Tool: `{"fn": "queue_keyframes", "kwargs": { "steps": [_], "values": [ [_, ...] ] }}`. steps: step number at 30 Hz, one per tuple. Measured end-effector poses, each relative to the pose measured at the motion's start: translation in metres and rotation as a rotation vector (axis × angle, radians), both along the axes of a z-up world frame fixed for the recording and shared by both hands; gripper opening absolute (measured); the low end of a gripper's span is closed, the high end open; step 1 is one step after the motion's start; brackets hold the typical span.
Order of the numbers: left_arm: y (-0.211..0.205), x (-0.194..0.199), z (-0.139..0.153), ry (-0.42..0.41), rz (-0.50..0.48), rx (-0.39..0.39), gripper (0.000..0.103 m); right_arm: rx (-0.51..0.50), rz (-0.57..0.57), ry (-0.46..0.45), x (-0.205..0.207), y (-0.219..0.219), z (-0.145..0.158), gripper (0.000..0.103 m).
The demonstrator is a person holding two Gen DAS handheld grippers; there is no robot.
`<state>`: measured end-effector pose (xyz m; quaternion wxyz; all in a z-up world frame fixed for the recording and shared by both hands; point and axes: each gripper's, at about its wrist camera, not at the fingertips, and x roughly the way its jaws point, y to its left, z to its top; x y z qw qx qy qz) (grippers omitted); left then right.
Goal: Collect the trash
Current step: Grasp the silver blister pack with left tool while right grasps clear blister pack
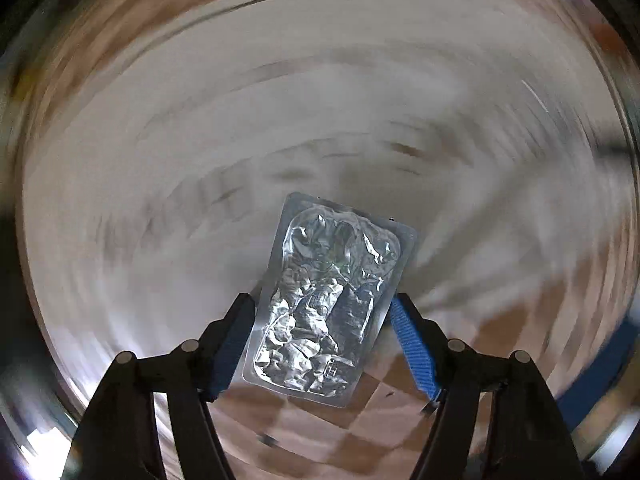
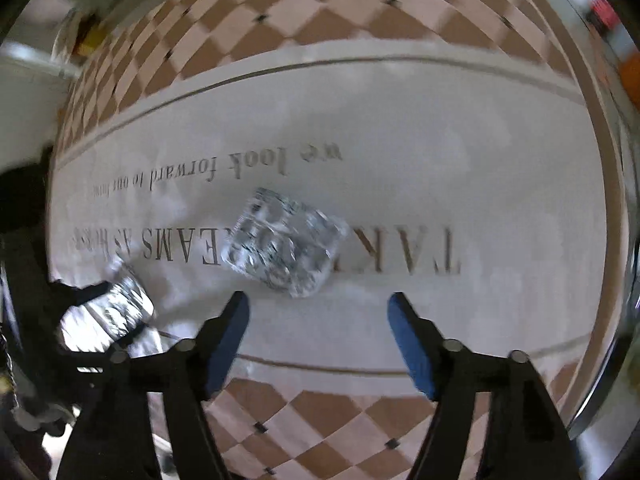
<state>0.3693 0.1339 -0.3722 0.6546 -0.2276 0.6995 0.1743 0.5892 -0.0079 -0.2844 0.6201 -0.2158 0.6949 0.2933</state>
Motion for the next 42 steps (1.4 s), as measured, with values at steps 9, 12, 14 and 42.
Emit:
{"fn": "queue_keyframes", "kwargs": {
  "steps": [9, 12, 14, 42],
  "values": [
    [-0.016, 0.009, -0.001, 0.004, 0.13, 0.059, 0.07, -0.239, 0.496, -0.161, -0.036, 0.072, -0.033, 0.085],
    [-0.027, 0.019, -0.005, 0.009, 0.072, 0.084, 0.072, -0.266, 0.541, -0.157, -0.038, 0.081, -0.039, 0.087],
    [-0.029, 0.026, -0.007, -0.003, 0.065, 0.072, 0.069, -0.26, 0.538, -0.134, -0.035, 0.082, -0.039, 0.087],
    [-0.018, -0.092, 0.109, -0.251, 0.164, 0.112, 0.062, 0.212, -0.115, 0.084, -0.082, -0.018, 0.049, 0.005]
  ]
}}
